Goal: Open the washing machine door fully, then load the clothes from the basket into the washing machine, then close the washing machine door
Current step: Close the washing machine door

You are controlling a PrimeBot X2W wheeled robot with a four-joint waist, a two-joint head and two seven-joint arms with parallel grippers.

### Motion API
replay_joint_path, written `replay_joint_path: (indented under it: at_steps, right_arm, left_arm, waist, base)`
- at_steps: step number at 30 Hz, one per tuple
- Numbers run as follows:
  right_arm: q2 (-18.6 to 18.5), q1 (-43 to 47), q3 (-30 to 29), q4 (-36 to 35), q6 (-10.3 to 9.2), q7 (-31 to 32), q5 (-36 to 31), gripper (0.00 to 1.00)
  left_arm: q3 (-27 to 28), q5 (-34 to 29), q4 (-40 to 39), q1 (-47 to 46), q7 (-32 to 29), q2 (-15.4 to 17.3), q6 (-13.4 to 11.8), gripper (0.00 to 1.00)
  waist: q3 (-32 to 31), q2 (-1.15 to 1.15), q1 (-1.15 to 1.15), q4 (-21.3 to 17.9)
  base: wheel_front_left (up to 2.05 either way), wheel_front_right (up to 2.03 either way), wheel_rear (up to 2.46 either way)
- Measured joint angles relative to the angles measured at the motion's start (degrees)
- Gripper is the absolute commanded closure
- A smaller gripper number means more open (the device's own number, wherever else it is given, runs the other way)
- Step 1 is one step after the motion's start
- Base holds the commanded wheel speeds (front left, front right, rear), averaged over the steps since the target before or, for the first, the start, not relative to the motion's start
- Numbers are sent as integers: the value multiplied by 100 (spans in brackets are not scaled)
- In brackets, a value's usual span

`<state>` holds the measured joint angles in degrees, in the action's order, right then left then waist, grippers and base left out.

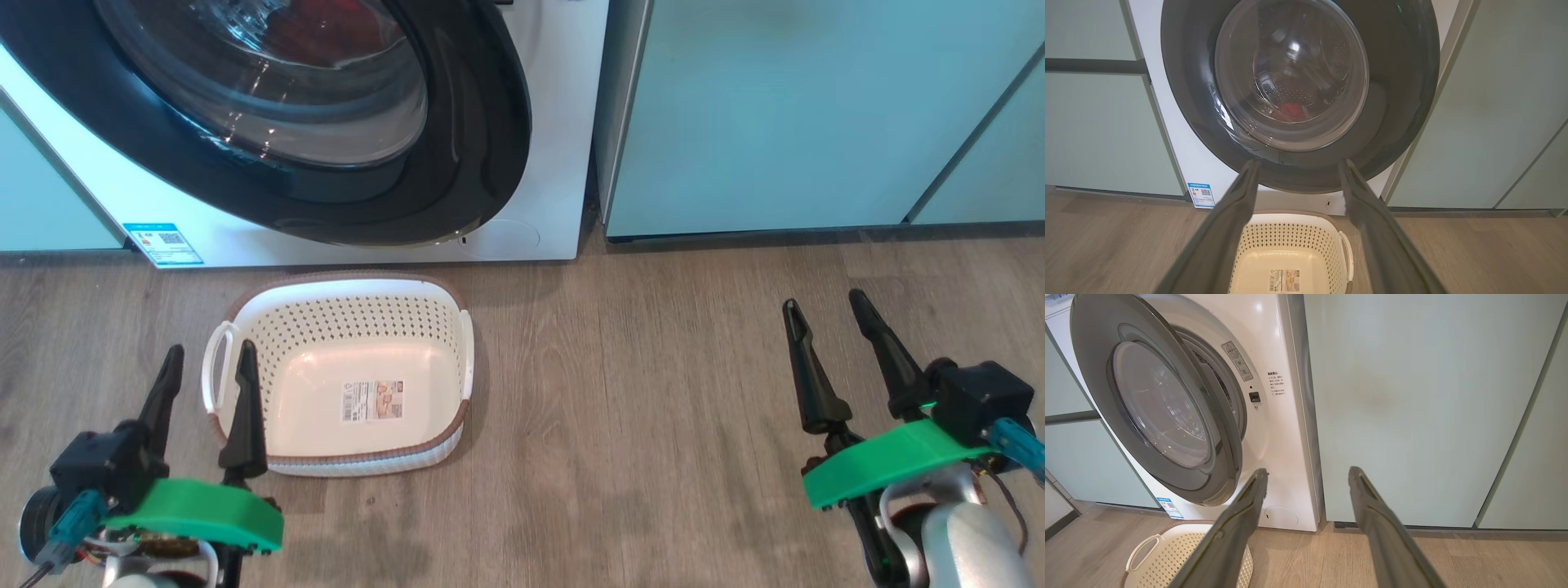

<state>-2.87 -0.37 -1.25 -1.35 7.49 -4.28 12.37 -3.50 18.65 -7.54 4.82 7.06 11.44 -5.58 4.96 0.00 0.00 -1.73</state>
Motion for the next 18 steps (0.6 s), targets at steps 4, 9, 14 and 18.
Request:
replay_joint_path:
  at_steps: [4,9,14,18]
  right_arm:
    - [0,-1,0,0,0,-2,31,0]
    - [0,-1,0,2,0,-10,32,0]
    - [0,-6,0,-4,0,-21,138,100]
    - [0,-8,0,-14,0,-15,152,100]
  left_arm:
    - [-8,-5,-42,0,-3,9,-26,0]
    - [-21,-56,-77,0,-43,29,-68,0]
    - [-34,-56,-101,1,-44,31,-114,0]
    - [-45,-58,-171,0,-45,34,-126,0]
  waist:
    - [12,0,0,-2]
    - [16,0,0,-6]
    - [25,0,0,17]
    - [54,0,0,55]
  base:
    - [0,0,0]
    - [0,0,0]
    - [0,0,0]
    - [0,0,0]
